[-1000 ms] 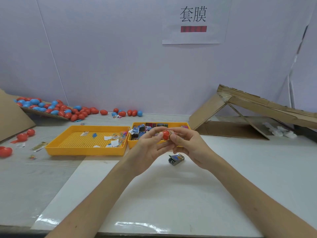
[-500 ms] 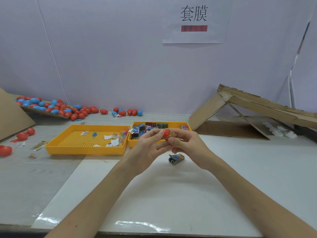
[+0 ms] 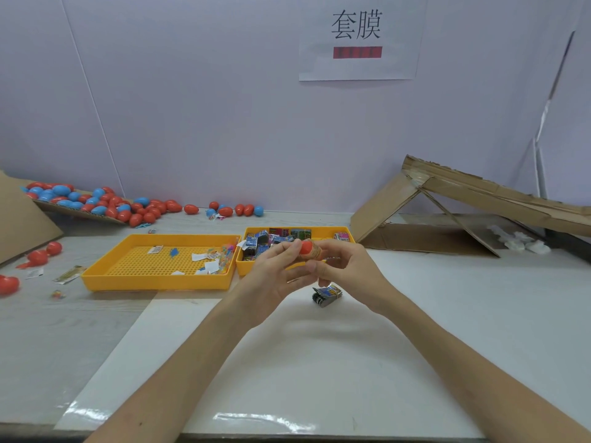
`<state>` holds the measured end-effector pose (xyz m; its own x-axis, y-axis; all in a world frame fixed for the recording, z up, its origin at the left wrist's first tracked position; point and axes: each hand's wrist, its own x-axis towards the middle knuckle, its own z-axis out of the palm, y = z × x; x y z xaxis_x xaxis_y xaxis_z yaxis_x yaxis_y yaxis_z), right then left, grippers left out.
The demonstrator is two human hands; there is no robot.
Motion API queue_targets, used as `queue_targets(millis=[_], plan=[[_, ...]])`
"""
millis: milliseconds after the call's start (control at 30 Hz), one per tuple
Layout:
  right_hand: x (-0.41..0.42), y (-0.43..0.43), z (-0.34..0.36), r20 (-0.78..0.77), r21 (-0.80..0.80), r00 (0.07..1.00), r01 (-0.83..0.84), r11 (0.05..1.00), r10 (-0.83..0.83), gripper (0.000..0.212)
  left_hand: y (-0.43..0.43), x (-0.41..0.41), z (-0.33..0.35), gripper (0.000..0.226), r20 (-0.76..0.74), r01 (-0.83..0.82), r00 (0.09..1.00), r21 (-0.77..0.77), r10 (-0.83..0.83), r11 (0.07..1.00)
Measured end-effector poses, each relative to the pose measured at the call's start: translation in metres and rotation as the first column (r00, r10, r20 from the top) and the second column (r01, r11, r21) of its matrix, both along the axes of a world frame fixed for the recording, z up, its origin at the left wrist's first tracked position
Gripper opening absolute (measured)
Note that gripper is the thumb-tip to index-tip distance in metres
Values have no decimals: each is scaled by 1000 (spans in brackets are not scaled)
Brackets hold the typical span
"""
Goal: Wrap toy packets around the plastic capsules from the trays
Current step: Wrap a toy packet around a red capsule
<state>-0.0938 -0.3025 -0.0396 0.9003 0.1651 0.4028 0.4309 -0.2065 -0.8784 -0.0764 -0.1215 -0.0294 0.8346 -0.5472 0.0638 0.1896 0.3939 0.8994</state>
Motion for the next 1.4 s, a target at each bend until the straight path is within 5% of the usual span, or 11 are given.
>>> queue_targets(millis=[567,1400], plan=[[1,0,-3,60,-151,998,37,988,-28,31,0,-3,-1,68,-44,-78,996,-1,78,997],[-1,-3,0,-56,21,998,-30,999,31,25,-2,-1,-3,61,-28,-87,996,46,89,995]])
